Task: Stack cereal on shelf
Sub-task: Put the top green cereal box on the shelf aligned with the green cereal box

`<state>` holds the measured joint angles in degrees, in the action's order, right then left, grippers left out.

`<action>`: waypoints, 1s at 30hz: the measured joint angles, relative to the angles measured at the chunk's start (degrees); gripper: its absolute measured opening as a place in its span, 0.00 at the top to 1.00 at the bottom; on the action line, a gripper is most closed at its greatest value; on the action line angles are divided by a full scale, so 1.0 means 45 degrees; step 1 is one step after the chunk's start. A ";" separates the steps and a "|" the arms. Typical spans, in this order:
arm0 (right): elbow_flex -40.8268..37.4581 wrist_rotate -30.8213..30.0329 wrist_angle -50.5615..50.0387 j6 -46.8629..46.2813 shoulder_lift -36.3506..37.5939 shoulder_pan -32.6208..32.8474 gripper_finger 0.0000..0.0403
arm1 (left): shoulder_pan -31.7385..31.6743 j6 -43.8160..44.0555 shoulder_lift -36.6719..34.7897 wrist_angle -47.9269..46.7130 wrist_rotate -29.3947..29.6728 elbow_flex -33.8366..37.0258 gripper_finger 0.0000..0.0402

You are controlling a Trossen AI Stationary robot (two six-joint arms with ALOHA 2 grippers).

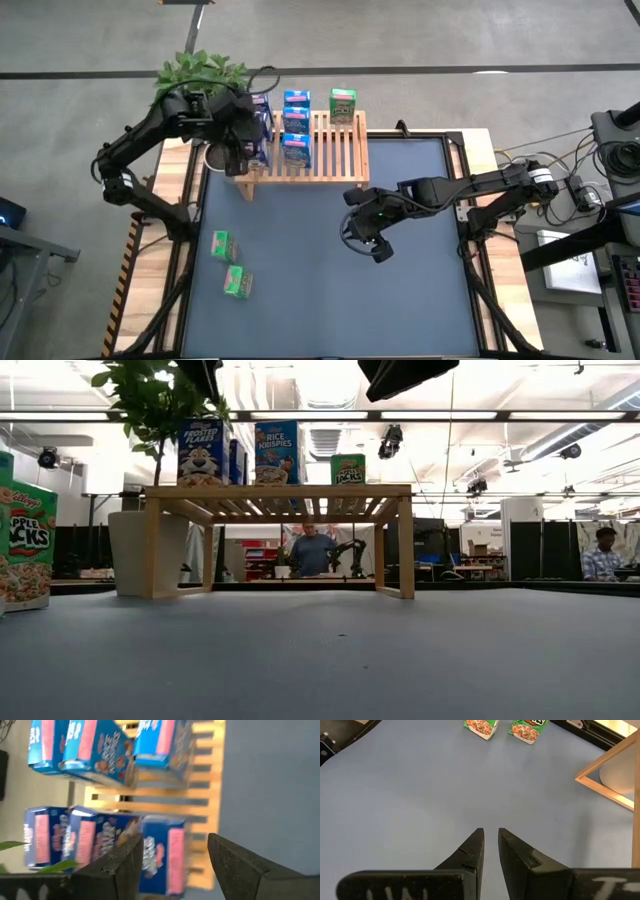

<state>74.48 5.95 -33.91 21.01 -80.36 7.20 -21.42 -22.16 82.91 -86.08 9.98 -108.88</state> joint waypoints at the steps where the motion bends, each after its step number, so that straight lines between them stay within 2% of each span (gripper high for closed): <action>1: 0.0000 -0.0003 -0.0049 0.0007 0.0000 0.0000 0.88 | 0.0242 0.0497 -0.0003 0.0049 0.0000 -0.0007 0.50; 6: 0.0000 -0.0001 -0.0428 0.0128 0.0000 0.0000 0.88 | 0.1902 0.3885 0.0010 0.0030 0.0000 0.0177 0.55; 12: 0.0000 -0.0003 -0.0955 0.0474 0.0000 0.0000 0.88 | 0.4853 0.8104 -0.0215 -0.0261 -0.0004 0.0905 0.57; 16: -0.0018 0.0002 -0.1322 0.0931 0.0000 0.0000 0.88 | 0.7014 1.1002 -0.0802 0.1190 0.0890 0.2904 0.57; 19: -0.0063 0.0007 -0.1413 0.1019 0.0024 0.0000 0.88 | 0.8296 1.4342 -0.1142 0.1825 0.1184 0.4533 0.57; 25: -0.0078 0.0012 -0.1450 0.1336 0.0117 0.0000 0.88 | 1.0520 2.2266 -0.1275 0.1737 0.0903 0.7035 0.53; 30: -0.0087 0.0043 -0.1452 0.1611 0.0162 0.0005 0.88 | 1.1729 2.6204 -0.1271 0.1195 0.0652 0.8460 0.44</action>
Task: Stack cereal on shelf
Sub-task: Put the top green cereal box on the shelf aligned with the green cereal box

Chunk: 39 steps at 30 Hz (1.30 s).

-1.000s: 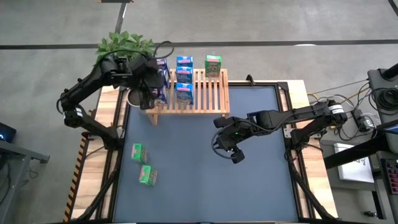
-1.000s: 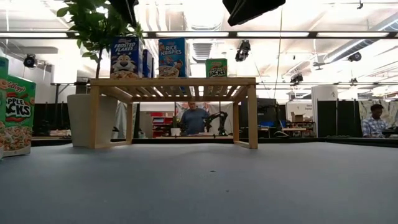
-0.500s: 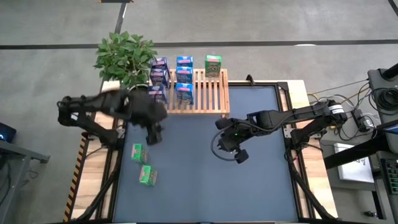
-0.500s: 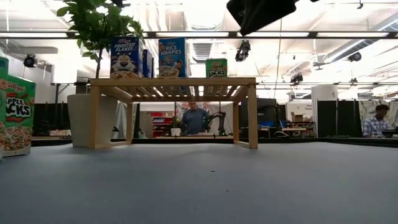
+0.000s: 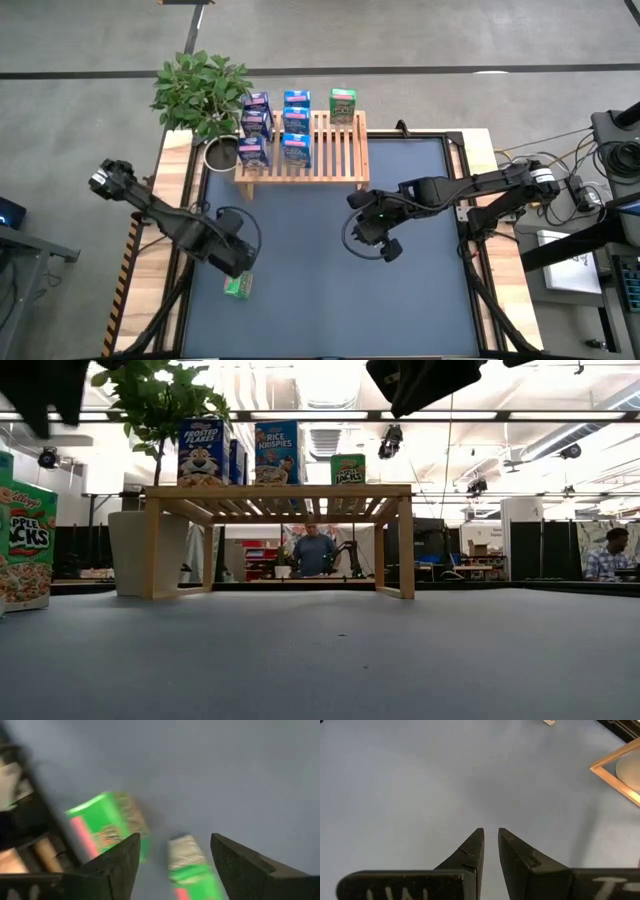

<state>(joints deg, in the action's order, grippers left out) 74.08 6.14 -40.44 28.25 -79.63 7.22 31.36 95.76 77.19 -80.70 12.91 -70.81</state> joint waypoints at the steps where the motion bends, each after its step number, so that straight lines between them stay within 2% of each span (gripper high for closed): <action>1: 0.0000 0.0012 0.0004 0.0024 0.0008 -0.0004 0.88 | 0.0122 0.0485 -0.0003 -0.0243 -0.0009 0.0207 0.43; 7: -0.0005 0.0020 -0.0018 -0.0076 0.0135 0.0000 0.88 | 0.0475 0.1751 -0.0029 -0.1278 -0.0176 0.1119 0.35; 16: -0.0022 0.0066 -0.0057 -0.0165 0.0160 0.0000 0.88 | 0.0582 0.2157 -0.0029 -0.0915 -0.0351 0.2642 0.36; 23: -0.0078 0.0066 -0.0040 -0.0312 0.0164 0.0000 0.88 | 0.0606 0.1524 -0.0024 -0.0067 -0.0351 0.3077 0.41; 31: -0.0104 0.0066 -0.0035 -0.0479 0.0164 0.0000 0.88 | 0.0601 0.1498 -0.0024 -0.0069 -0.0346 0.3080 0.50; 39: -0.0219 0.0061 -0.0064 -0.0521 0.0164 0.0000 0.88 | 0.0606 0.1218 -0.0024 -0.0153 -0.0346 0.2966 0.55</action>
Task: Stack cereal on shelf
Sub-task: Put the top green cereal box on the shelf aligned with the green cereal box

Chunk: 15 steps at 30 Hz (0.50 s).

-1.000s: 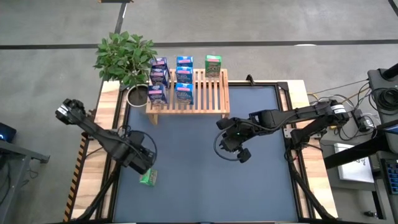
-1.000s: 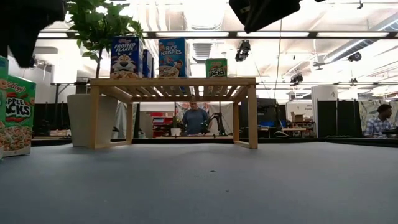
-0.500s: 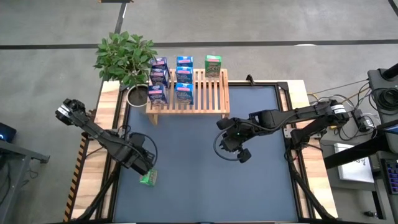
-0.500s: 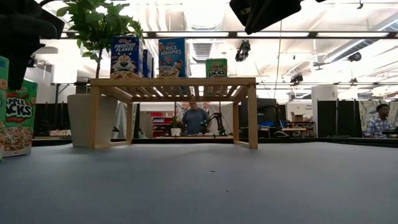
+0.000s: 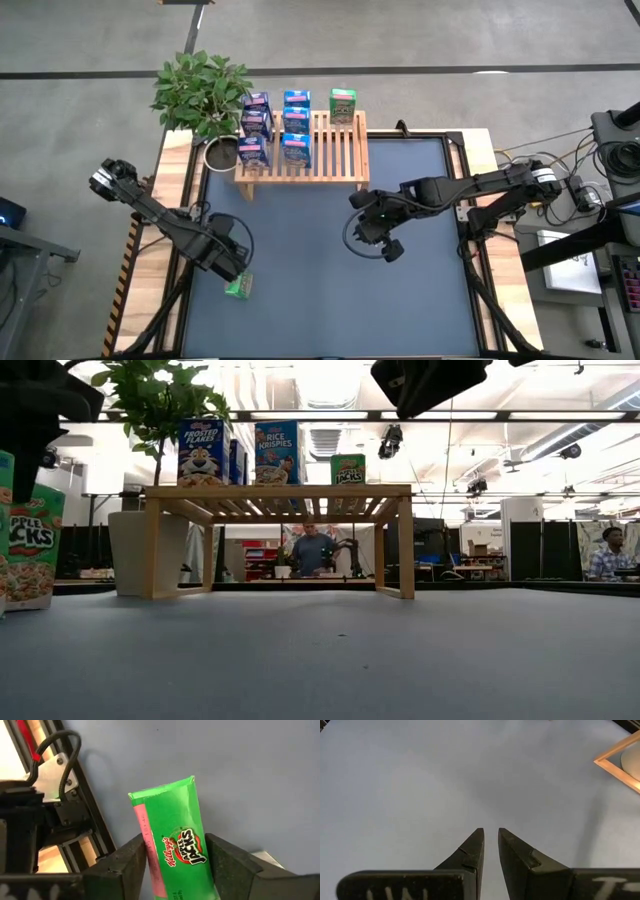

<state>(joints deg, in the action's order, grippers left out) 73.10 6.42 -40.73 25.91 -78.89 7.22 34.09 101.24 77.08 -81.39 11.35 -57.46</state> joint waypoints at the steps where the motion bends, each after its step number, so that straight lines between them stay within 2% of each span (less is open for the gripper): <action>1: 0.0000 -0.0001 -0.0032 0.0004 0.0022 0.0000 0.88 | 0.0000 -0.0201 0.0000 -0.0048 0.0008 -0.0148 0.56; 5: 0.0034 -0.0098 -0.0263 -0.0116 0.0285 0.0000 0.88 | -0.0015 -0.1380 0.0000 -0.0145 0.0490 -0.1163 0.57; 9: 0.0034 -0.0107 -0.0341 -0.0122 0.0877 0.0000 0.88 | -0.0084 -0.2901 0.0203 -0.0302 0.1574 -0.2817 0.58; 15: 0.0000 -0.0107 -0.0620 -0.0320 0.1997 0.0000 0.88 | -0.0648 -0.6112 0.0941 -0.0290 0.4209 -0.5854 0.59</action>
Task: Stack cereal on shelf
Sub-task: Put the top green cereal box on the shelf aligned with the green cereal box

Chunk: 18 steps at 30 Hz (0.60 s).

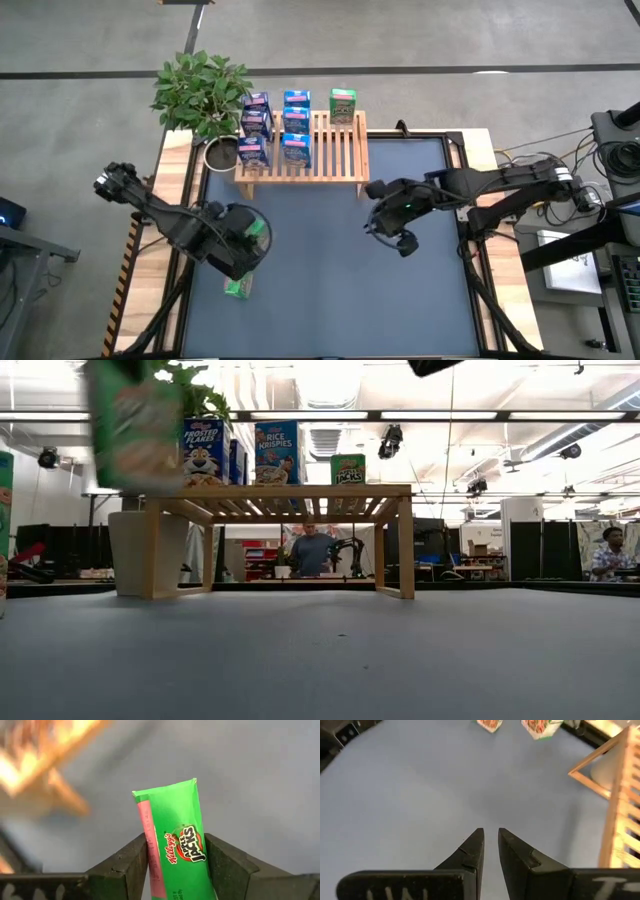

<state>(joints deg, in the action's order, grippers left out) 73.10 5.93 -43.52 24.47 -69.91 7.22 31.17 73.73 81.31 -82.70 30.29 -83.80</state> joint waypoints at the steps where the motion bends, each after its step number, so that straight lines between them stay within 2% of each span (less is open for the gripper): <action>1: 0.0000 0.0000 -0.0065 -0.0084 0.0160 0.0000 0.88 | -0.0129 -0.0773 0.0184 0.0068 0.0238 -0.0514 0.59; 10: -0.0487 0.0015 -0.0147 -0.0440 0.1375 0.0000 0.88 | -0.1768 -0.9348 0.2578 0.0848 0.0771 -0.5665 0.59; 18: -0.1697 0.0105 0.1069 -0.0985 0.2150 0.0000 0.88 | -0.3370 -1.5538 0.5230 0.0675 -0.0349 -1.0576 0.59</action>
<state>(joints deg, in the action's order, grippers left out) 65.46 6.41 -38.71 20.04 -60.23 7.22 16.00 3.81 104.85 -79.66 28.72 -131.40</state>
